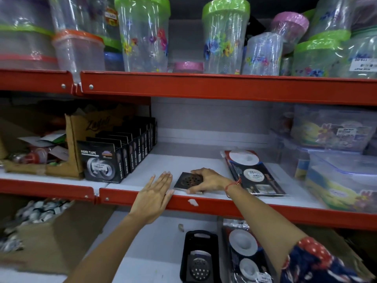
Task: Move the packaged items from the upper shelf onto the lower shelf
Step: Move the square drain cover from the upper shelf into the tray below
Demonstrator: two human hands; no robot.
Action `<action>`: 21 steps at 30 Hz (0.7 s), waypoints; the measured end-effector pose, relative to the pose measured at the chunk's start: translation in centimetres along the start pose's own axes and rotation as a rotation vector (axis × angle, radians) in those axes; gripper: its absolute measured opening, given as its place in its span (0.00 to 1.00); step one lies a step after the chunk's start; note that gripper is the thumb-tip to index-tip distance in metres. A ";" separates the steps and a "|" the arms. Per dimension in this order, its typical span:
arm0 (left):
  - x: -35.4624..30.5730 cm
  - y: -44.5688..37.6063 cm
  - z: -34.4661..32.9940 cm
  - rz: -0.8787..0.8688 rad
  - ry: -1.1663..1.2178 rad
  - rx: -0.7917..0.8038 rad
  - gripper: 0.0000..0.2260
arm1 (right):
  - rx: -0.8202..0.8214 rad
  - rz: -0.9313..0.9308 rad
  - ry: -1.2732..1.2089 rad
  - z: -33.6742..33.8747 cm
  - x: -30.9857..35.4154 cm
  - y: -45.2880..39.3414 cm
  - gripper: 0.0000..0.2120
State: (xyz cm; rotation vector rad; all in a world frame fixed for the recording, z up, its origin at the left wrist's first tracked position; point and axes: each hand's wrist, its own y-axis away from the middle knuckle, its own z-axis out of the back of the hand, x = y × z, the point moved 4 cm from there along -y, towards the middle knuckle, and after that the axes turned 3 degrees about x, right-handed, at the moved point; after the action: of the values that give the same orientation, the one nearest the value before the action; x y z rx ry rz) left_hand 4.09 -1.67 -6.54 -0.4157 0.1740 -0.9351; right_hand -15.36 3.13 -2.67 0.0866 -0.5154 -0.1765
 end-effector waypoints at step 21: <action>-0.9 1.5 -0.5 0.117 -0.006 -0.099 0.30 | -0.118 0.123 -0.192 -9.5 -1.9 14.0 0.42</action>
State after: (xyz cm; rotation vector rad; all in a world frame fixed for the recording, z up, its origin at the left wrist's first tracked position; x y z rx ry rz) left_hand 4.52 -0.25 -7.65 -0.4945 0.2374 -0.8127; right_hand -10.24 17.57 -10.01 -0.0781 -0.6983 -0.0951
